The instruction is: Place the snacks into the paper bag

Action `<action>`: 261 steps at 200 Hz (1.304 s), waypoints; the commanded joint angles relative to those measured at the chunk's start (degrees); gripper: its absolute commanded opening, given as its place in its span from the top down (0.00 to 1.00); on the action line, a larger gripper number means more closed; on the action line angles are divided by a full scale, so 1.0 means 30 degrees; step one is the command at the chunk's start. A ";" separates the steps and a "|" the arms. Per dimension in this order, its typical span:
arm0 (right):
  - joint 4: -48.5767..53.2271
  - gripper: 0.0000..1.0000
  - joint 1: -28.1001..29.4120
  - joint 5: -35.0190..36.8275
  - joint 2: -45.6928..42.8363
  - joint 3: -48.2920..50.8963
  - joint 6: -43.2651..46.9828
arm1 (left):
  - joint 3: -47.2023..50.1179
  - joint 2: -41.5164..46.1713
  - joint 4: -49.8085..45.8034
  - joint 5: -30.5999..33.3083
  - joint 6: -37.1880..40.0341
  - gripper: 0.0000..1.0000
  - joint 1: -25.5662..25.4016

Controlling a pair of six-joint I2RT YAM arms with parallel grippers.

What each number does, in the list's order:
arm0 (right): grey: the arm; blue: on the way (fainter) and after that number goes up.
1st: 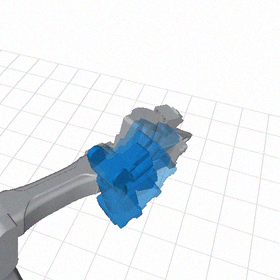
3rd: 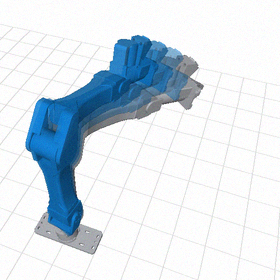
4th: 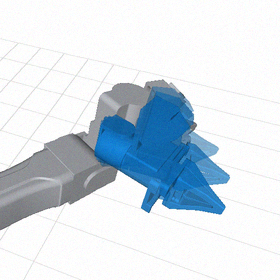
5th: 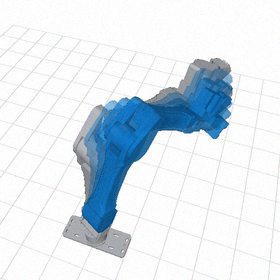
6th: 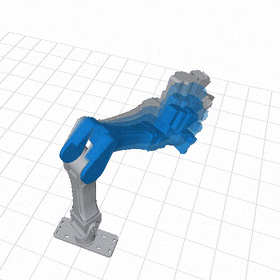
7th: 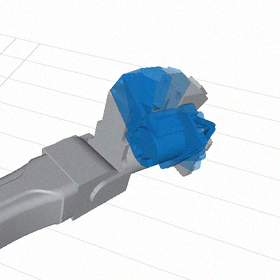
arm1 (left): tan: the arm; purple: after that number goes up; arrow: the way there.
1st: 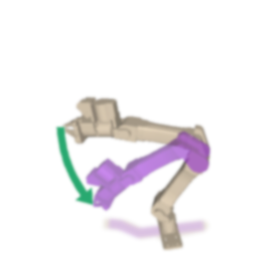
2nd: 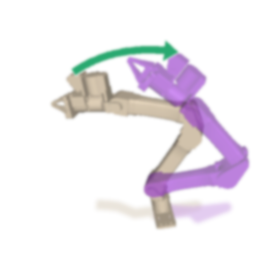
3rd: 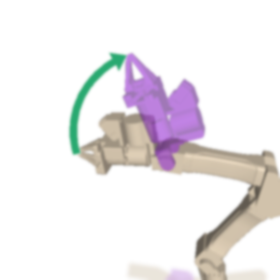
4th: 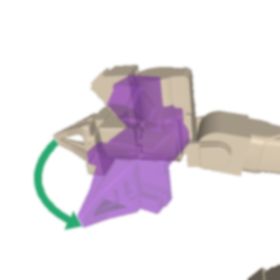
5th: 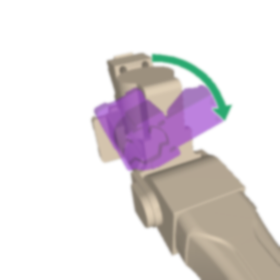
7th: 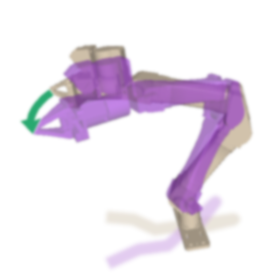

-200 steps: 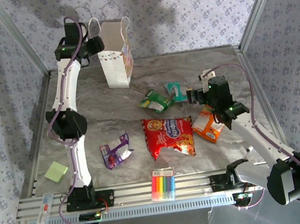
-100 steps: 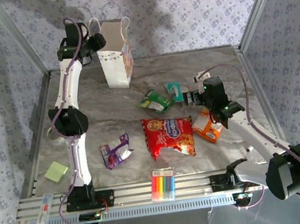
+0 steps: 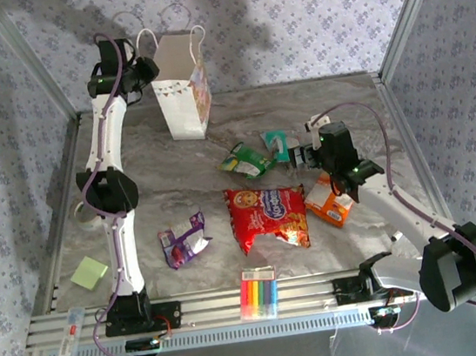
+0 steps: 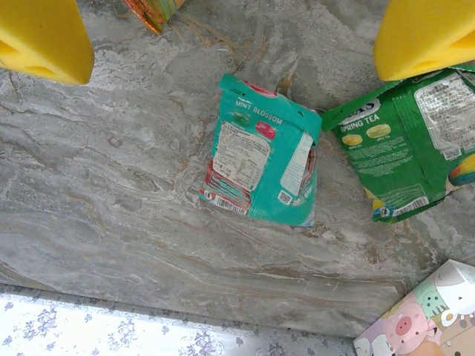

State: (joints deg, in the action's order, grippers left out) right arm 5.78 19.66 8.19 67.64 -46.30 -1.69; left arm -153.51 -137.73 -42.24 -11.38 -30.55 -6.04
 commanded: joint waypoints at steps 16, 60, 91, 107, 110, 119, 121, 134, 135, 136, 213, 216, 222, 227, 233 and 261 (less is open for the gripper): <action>-0.0199 0.02 0.0207 0.0232 0.0160 -0.0720 0.0009 | -0.0743 -0.0016 -0.0463 -0.1007 -0.0335 0.91 0.0250; 0.0097 0.03 0.0338 0.0611 0.0222 -0.0915 0.0081 | -0.0743 0.0538 -0.2066 -0.1111 0.0200 0.97 0.0399; 0.0217 0.04 0.0505 0.0509 0.0189 -0.1008 -0.0019 | -0.0721 0.1102 -0.3173 -0.1414 0.0813 0.97 0.0379; 0.0314 0.04 0.0674 0.0511 0.0164 -0.1052 -0.0152 | -0.0688 0.1397 -0.3829 -0.1452 0.1103 0.98 0.0370; 0.0327 0.04 0.0696 0.0496 0.0160 -0.1062 -0.0191 | -0.0685 0.1473 -0.3950 -0.1452 0.1148 0.99 0.0348; 0.0341 0.04 0.0796 0.0487 0.0173 -0.1082 -0.0272 | -0.0583 0.1660 -0.4345 -0.1426 0.1338 1.00 0.0318; 0.0332 0.04 0.0814 0.0492 0.0163 -0.1087 -0.0296 | -0.0550 0.1713 -0.4435 -0.1402 0.1372 1.00 0.0316; 0.0442 0.04 0.0931 0.0467 0.0160 -0.1150 -0.0363 | -0.0211 0.2093 -0.4967 -0.0983 0.1527 1.00 0.0212; 0.0459 0.04 0.0939 0.0466 0.0160 -0.1178 -0.0368 | -0.0169 0.2131 -0.4994 -0.0969 0.1548 1.00 0.0205; 0.0467 0.04 0.0957 0.0465 0.0160 -0.1177 -0.0370 | -0.0119 0.2165 -0.5008 -0.0961 0.1573 1.00 0.0187; 0.1165 0.04 0.1876 0.0611 -0.0082 -0.1528 -0.0441 | 0.5992 0.6308 -0.4808 0.2338 0.2478 1.00 -0.1415; 0.1191 0.04 0.1912 0.0611 -0.0101 -0.1561 -0.0411 | 0.6386 0.6518 -0.4728 0.2504 0.2451 1.00 -0.1487; 0.1305 0.04 0.1965 0.0626 -0.0130 -0.1609 -0.0377 | 0.7002 0.6938 -0.4562 0.2771 0.2446 1.00 -0.1633; 0.1366 0.04 0.2040 0.0669 -0.0184 -0.1616 -0.0351 | 0.7531 0.7307 -0.4435 0.3034 0.2444 1.00 -0.1758; 0.1388 0.04 0.2106 0.0714 -0.0246 -0.1631 -0.0330 | 0.8167 0.7770 -0.4238 0.3396 0.2447 1.00 -0.1937; 0.1369 0.04 0.2258 0.0770 -0.0520 -0.1510 -0.0371 | 1.1326 0.9950 -0.3171 0.4579 0.2259 1.00 -0.2320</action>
State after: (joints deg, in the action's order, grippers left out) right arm 8.75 25.91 9.28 67.88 -49.15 -2.13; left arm -125.10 -114.06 -53.84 -2.39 -24.45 -12.45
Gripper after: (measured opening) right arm 0.960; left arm 0.046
